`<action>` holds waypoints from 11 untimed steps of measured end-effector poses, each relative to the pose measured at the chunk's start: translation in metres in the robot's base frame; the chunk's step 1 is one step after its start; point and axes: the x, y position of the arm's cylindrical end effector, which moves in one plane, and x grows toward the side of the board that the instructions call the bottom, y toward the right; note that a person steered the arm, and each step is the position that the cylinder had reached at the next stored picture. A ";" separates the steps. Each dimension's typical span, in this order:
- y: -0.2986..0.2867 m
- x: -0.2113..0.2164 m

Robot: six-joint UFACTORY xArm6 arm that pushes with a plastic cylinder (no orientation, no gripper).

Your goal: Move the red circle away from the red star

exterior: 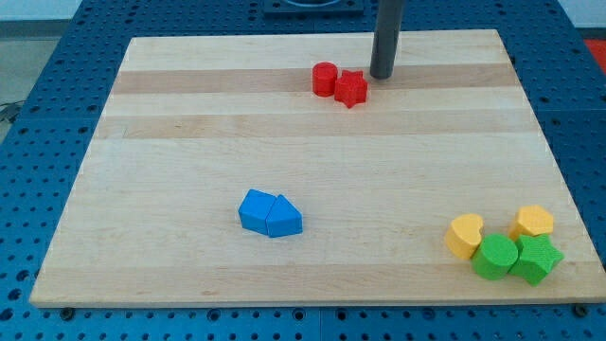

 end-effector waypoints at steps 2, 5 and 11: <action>-0.028 -0.023; -0.051 -0.022; -0.129 0.069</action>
